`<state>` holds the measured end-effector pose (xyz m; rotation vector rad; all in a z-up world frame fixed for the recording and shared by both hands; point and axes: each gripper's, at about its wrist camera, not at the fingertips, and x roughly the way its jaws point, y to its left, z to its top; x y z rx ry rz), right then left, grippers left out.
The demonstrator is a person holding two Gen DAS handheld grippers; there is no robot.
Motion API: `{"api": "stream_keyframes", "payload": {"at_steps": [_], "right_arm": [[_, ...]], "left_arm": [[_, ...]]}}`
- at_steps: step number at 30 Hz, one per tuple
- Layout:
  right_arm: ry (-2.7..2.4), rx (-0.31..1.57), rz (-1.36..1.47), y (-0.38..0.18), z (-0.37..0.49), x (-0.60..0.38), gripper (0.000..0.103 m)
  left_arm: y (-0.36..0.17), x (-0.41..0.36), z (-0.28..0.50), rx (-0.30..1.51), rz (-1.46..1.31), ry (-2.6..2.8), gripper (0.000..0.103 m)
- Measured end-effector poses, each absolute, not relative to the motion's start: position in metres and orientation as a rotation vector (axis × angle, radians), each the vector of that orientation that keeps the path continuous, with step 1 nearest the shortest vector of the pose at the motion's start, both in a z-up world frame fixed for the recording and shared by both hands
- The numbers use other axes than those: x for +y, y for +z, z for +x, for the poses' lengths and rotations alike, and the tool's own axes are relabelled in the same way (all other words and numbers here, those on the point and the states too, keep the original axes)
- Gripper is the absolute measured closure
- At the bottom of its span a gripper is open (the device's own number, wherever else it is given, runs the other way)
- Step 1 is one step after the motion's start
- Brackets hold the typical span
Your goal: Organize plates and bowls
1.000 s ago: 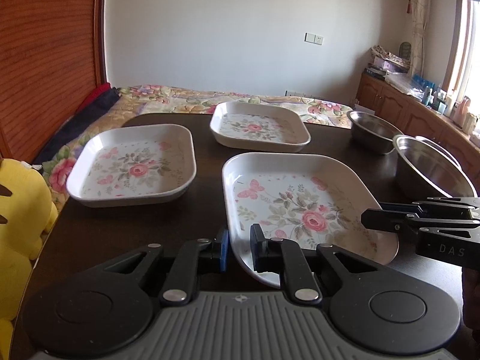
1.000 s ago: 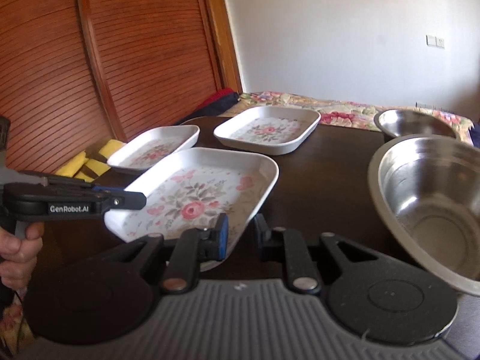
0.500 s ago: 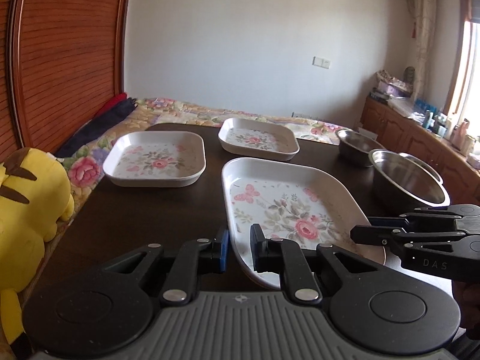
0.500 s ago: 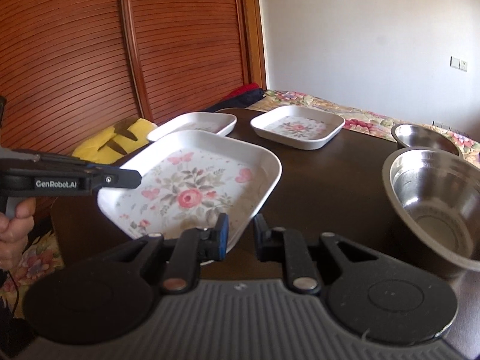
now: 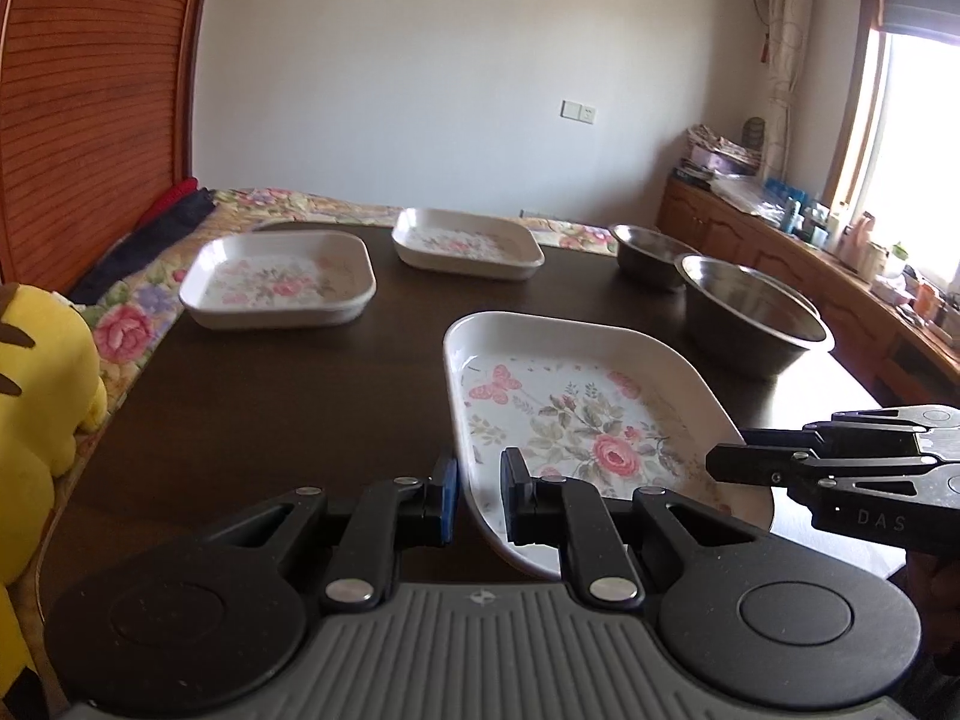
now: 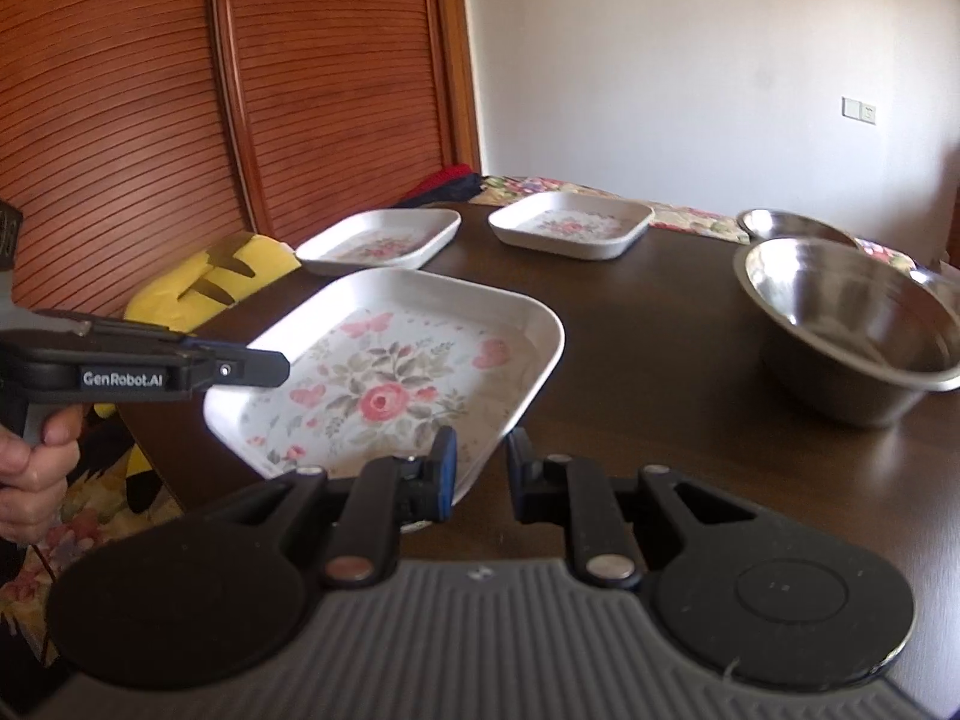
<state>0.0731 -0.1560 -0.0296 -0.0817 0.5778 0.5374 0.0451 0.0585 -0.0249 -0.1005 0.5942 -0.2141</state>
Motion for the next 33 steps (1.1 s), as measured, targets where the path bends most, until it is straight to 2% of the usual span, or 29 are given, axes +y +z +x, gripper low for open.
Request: {"api": "stream_keyframes", "payload": {"at_steps": [24,30,32,33], "right_arm": [[0.509,0.616,-0.063,-0.041,0.067,-0.155,0.083],[0.509,0.617,-0.024,-0.043,0.069,-0.157,0.079],[0.506,0.612,-0.016,-0.042,0.069,-0.159,0.077],[0.505,0.609,-0.012,-0.041,0.069,-0.16,0.071]], "left_arm": [[-0.042,0.045,0.04,0.646,-0.047,-0.218,0.087],[-0.042,0.048,0.044,0.65,-0.072,-0.228,0.083],[-0.042,0.049,0.044,0.651,-0.079,-0.231,0.077],[-0.041,0.049,0.044,0.65,-0.083,-0.228,0.075]]}}
